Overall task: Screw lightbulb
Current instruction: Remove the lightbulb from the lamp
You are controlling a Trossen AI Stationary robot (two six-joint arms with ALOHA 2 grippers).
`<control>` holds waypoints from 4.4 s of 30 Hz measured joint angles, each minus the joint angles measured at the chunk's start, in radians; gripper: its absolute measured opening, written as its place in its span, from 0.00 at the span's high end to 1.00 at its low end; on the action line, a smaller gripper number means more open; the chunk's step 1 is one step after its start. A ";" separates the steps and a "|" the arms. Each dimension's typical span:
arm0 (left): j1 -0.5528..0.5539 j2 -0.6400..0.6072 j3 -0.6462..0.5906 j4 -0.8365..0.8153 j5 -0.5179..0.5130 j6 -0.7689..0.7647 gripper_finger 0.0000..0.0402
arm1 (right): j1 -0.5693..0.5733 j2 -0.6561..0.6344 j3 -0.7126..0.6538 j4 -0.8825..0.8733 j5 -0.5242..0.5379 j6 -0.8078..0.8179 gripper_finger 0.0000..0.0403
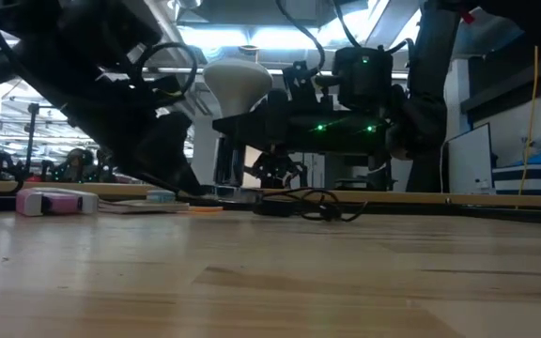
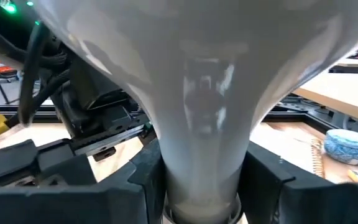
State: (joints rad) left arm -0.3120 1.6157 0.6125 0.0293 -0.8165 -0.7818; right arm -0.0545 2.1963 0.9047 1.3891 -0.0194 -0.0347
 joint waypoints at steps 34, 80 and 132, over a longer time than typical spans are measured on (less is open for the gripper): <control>-0.107 -0.212 0.000 -0.069 -0.108 0.166 0.35 | 0.003 0.000 0.000 0.010 0.009 0.007 0.60; 0.156 -0.658 0.000 -0.845 0.163 -0.313 0.51 | -0.027 -0.002 -0.002 0.158 -0.141 -0.077 0.59; 0.136 -0.572 -0.539 0.564 0.293 -0.477 0.58 | -0.025 -0.002 0.000 0.181 -0.150 -0.075 0.59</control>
State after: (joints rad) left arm -0.1761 1.0439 0.0738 0.5934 -0.5235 -1.2584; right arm -0.0792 2.1944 0.9043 1.5700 -0.1692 -0.1097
